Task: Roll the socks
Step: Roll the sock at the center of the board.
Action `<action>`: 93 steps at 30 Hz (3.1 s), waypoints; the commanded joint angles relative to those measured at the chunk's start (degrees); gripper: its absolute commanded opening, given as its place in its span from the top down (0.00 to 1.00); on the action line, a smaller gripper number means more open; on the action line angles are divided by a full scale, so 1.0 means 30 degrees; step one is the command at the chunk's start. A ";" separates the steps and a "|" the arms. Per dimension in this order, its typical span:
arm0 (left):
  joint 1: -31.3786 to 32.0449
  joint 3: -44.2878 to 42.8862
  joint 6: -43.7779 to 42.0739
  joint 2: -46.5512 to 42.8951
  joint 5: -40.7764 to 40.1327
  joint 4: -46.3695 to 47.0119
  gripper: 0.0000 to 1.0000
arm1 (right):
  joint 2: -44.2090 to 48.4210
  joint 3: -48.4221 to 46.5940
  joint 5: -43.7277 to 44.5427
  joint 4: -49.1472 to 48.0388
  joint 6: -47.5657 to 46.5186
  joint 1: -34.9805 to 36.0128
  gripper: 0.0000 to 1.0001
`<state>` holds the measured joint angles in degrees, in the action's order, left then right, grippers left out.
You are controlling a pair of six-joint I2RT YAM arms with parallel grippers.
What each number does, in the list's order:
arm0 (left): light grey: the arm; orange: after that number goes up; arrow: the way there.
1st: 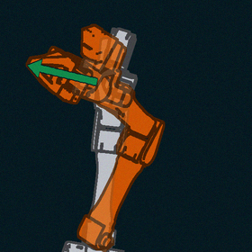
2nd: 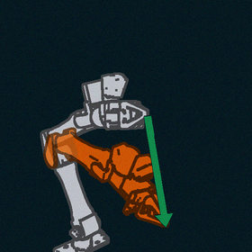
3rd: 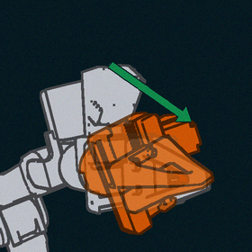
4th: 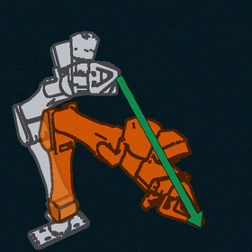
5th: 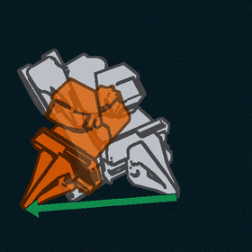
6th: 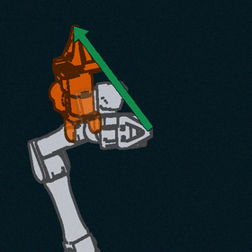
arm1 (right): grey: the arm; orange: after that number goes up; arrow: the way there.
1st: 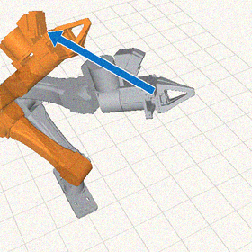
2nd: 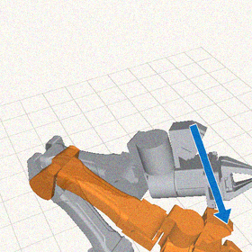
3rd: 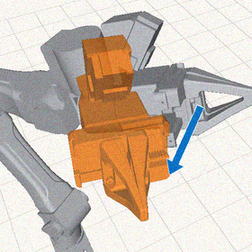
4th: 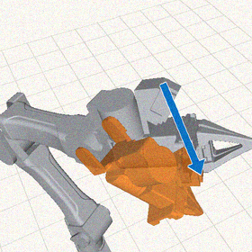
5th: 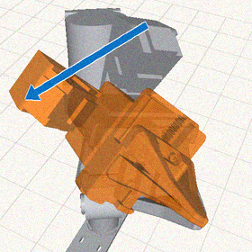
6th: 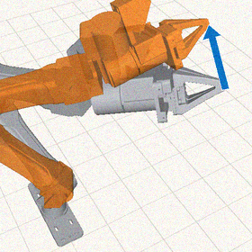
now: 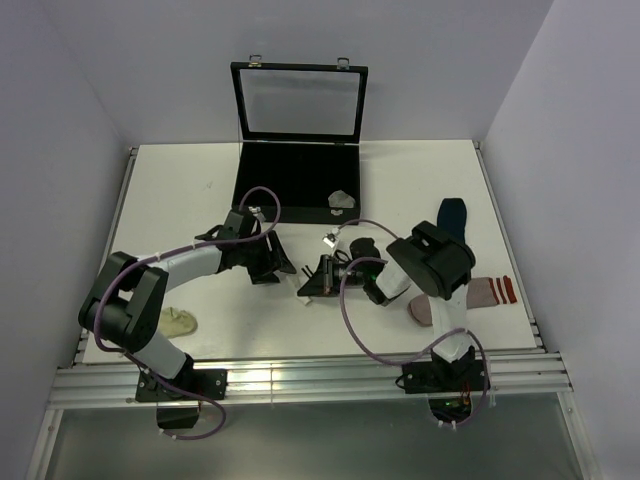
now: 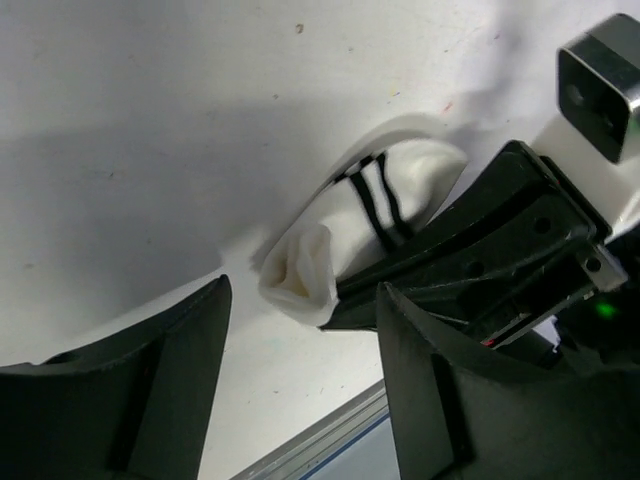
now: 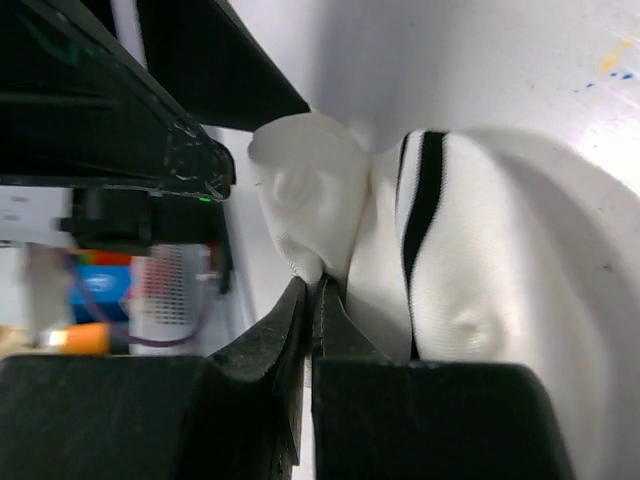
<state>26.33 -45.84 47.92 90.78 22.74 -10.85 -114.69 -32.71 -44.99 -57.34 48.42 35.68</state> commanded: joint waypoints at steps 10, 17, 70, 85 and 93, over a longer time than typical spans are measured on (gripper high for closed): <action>0.0072 0.0048 -0.0358 0.0822 0.1441 0.1127 0.46 | -0.4924 0.1353 -0.3460 -0.9808 0.7098 -0.1522 0.99; 0.0160 -0.0333 -0.0593 0.1613 0.1413 0.0601 0.53 | -0.2230 0.0593 -0.2026 -0.0034 0.1560 -0.1464 0.99; 0.0541 -0.3439 -0.2087 0.3372 0.0242 -0.2505 0.99 | 0.4336 -0.7291 2.2235 1.9555 -1.3153 0.9961 0.72; -0.0952 -0.0778 -0.0069 -0.0344 -0.1046 -0.0282 0.34 | 0.6034 -0.3982 1.3042 1.5748 -0.9145 0.5779 1.00; -0.1041 0.0866 0.0871 -0.1169 0.0211 0.1916 0.33 | 0.4749 -0.1843 0.6127 1.0659 -0.5569 0.2875 1.00</action>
<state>23.11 -44.56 48.77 88.49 21.19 -10.22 -97.89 -40.86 -15.97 -17.98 25.56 46.59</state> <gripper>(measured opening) 0.692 0.045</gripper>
